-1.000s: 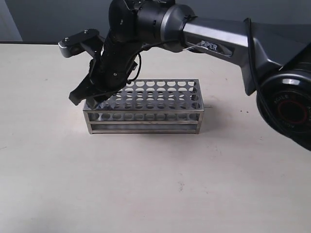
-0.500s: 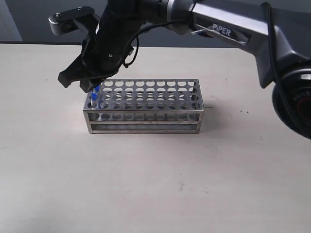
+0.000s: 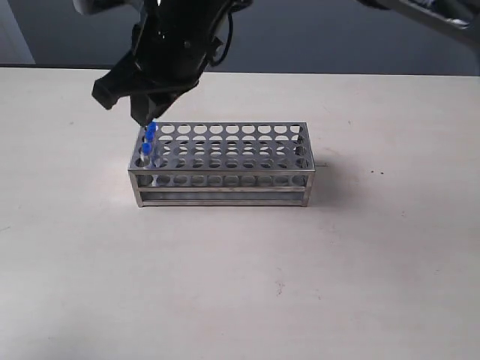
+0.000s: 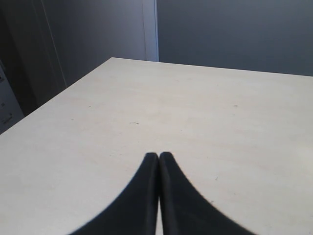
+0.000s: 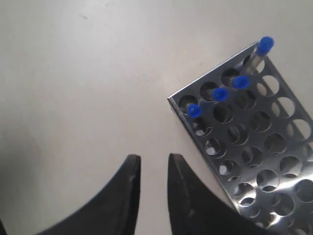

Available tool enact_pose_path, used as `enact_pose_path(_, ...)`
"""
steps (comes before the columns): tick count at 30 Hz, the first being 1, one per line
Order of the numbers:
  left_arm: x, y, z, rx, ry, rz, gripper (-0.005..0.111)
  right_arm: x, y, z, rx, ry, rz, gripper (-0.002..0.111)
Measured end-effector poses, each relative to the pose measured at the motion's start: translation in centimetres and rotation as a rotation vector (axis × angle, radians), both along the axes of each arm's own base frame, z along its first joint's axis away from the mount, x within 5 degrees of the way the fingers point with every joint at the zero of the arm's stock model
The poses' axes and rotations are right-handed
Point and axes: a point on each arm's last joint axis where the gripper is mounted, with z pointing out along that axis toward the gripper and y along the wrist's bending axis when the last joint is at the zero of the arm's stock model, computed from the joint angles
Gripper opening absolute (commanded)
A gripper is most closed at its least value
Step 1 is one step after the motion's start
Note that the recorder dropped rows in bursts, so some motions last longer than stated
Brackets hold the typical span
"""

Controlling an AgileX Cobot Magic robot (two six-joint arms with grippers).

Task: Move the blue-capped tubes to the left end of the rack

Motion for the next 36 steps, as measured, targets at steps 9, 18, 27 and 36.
enact_pose_path(9, 0.0, 0.0, 0.0, 0.000, 0.000, 0.000, 0.000, -5.3, -6.8, 10.1, 0.155, -0.111, -0.021, 0.021)
enact_pose_path(18, 0.0, 0.0, 0.0, 0.000, 0.000, 0.000, 0.000, -10.9, -13.7, 15.9, 0.283, -0.202, -0.028, 0.021)
enact_pose_path(27, 0.0, 0.0, 0.0, 0.000, 0.000, 0.000, 0.000, -14.2, -19.1, 20.0, 0.367, -0.374, -0.058, 0.021)
enact_pose_path(36, 0.0, 0.0, 0.0, 0.000, 0.000, 0.000, 0.000, -16.4, -25.0, 19.4, 0.335, -0.474, -0.269, 0.021)
